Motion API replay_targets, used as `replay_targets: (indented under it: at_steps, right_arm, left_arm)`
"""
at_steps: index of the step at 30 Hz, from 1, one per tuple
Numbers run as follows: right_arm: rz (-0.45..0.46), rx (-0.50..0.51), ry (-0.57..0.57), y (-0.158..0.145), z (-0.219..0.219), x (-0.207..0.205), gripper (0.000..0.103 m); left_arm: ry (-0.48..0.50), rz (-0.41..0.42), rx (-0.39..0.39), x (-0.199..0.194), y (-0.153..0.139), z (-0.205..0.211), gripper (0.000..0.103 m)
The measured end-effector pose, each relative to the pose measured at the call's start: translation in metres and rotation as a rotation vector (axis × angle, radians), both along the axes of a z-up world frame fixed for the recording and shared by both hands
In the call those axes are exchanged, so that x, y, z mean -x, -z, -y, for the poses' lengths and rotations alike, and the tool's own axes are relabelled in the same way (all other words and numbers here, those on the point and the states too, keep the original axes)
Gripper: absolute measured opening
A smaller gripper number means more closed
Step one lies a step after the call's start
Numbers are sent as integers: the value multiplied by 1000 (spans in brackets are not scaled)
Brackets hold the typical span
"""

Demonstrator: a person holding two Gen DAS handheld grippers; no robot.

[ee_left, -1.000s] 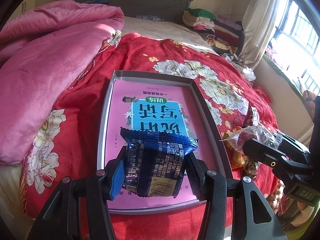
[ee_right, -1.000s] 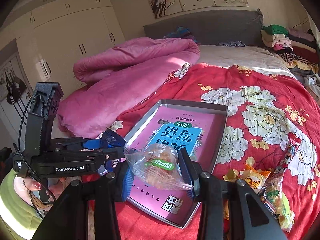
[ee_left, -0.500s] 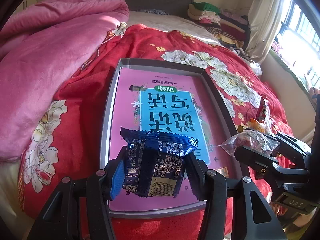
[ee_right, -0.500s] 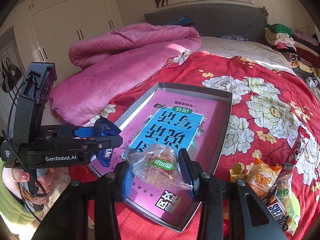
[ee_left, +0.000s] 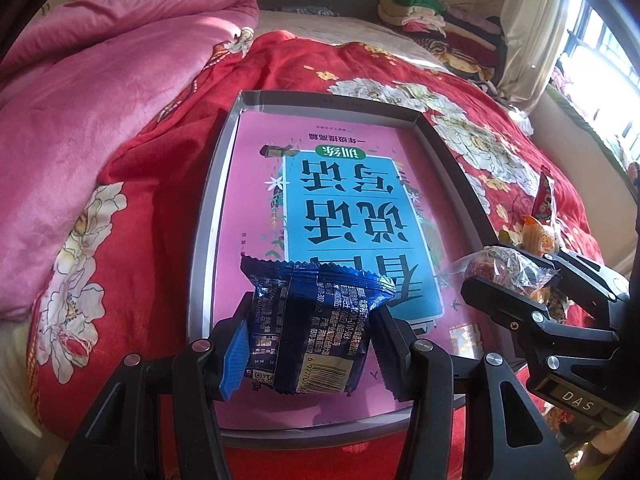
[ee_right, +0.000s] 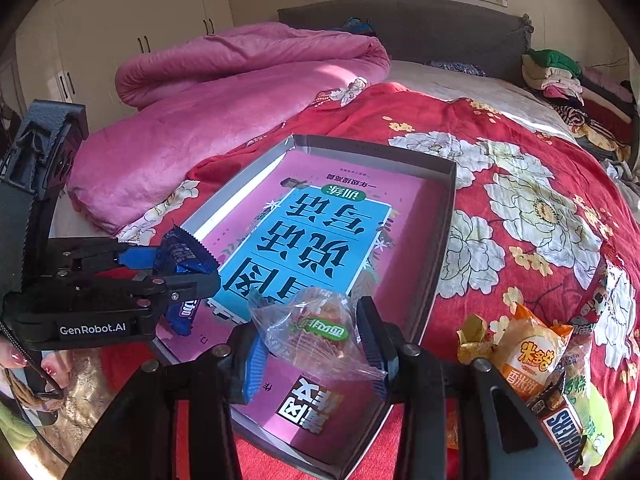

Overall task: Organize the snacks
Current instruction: 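Carry both held snacks over the grey tray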

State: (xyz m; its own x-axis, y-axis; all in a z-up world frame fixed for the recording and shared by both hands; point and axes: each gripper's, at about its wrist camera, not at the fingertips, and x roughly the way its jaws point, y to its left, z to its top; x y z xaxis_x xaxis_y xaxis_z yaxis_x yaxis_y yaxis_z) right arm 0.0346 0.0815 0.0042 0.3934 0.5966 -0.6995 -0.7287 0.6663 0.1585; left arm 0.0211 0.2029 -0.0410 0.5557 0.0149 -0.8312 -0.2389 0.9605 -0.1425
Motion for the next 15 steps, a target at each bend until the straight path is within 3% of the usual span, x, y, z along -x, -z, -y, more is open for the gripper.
replay_targets:
  at_steps: [15]
  right_arm:
    - [-49, -22, -4, 7, 10, 2, 43]
  left_arm:
    - [-8, -9, 7, -2, 7, -4, 56]
